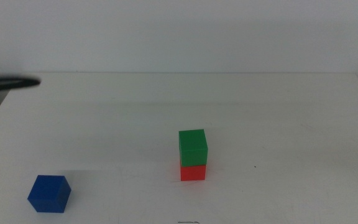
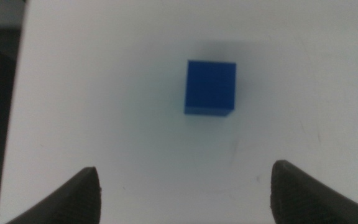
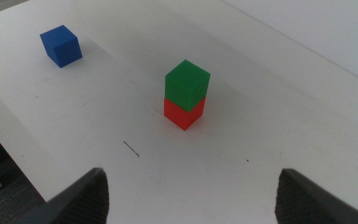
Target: Stack red cubes first, then green, then blue cubes in a specific spot.
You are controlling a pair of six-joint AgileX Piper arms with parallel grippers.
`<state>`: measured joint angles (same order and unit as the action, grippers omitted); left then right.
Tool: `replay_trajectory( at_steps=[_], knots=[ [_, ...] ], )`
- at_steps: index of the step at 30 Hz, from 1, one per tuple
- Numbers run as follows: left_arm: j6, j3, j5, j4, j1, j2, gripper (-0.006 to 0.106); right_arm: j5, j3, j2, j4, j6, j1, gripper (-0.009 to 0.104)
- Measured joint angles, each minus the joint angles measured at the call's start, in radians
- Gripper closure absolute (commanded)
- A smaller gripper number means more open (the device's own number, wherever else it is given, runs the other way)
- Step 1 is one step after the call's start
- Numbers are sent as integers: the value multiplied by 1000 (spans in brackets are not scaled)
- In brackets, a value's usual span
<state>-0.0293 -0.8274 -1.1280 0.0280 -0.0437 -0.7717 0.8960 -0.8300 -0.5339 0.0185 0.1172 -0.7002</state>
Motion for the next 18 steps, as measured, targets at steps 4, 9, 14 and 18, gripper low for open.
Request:
replay_trajectory(
  at_steps=[4,9,14,18],
  knots=[
    [0,-65,-34,11,0,-136,7,0,0,0,0,0,0,1],
    [-58,-69,-20,21,0,-309,7,0,0,0,0,0,0,1],
    [-128,-69,33,107,0,-473,7,0,0,0,0,0,0,1],
    [-138,-69,92,103,24,-568,7,0,0,0,0,0,0,1]
  ],
)
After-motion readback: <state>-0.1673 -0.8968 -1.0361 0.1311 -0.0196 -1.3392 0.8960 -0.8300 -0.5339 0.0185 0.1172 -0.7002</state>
